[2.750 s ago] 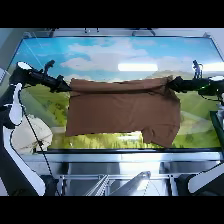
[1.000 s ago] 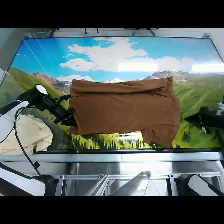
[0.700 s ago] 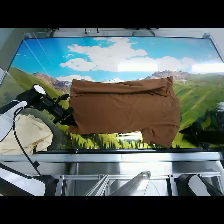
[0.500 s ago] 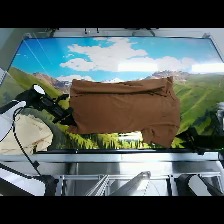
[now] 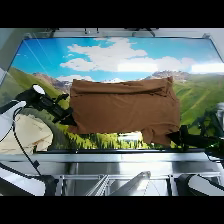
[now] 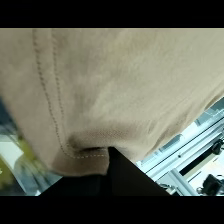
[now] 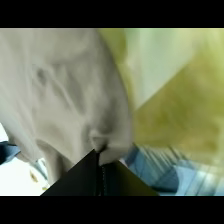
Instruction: Fold the shirts.
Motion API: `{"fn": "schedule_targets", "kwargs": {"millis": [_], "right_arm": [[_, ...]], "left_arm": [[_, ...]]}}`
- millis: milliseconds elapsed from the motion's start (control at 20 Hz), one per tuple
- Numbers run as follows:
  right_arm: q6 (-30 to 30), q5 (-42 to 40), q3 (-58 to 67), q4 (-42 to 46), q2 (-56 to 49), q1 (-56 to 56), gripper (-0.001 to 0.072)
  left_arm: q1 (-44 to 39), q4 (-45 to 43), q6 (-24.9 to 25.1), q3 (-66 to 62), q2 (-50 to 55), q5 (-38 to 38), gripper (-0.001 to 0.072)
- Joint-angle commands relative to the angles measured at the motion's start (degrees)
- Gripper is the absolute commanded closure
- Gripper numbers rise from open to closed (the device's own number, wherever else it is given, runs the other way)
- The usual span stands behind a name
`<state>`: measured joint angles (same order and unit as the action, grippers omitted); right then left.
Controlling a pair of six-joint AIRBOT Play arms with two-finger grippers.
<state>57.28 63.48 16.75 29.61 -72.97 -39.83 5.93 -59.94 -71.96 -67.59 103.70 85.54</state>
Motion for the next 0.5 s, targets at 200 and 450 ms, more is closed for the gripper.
{"fn": "schedule_targets", "kwargs": {"millis": [200,450], "right_arm": [[-0.83,11.82,9.57,-7.06,1.46,-5.07,0.0696],[2.58,21.42,14.43,-10.78,5.27,-6.67,0.0695]], "left_arm": [[6.64,-2.6,-1.16,-0.11,-0.02,7.72,0.0692],[12.72,-1.79,-1.18,0.24,-3.56,9.86,0.0692]]}}
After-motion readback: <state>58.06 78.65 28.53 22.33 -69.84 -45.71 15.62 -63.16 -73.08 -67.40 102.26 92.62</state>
